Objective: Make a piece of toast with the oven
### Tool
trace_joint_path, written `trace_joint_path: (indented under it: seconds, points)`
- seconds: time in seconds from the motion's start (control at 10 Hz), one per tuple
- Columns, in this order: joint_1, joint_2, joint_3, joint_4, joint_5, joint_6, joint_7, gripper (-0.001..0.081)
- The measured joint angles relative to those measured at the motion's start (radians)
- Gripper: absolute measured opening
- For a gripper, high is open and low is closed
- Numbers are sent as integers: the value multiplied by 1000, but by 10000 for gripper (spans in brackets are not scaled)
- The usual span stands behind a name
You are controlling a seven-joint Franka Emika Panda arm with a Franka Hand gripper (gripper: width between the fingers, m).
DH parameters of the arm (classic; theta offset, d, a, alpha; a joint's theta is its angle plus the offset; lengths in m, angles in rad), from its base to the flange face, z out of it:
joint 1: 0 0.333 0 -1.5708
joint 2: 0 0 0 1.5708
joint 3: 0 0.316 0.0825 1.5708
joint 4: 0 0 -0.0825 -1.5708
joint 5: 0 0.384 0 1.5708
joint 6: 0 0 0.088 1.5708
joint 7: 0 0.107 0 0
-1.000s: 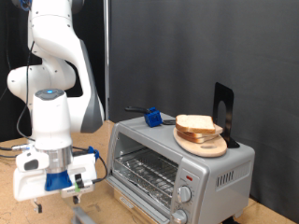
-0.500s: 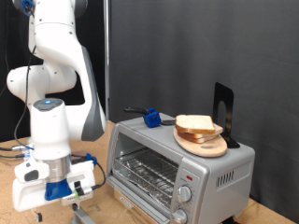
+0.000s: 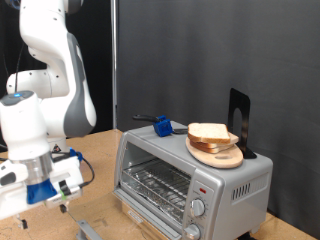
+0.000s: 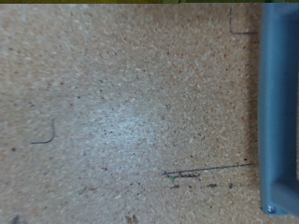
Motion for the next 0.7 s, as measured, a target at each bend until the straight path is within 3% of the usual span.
trace_joint_path:
  seconds: [0.2, 0.4, 0.7]
  points:
    - [-21, -54, -20, 14, -11, -98, -45, 682]
    - [-22, -48, -20, 15, -9, -99, -51, 682]
    - [-66, -67, -52, 108, 56, -299, -148, 682]
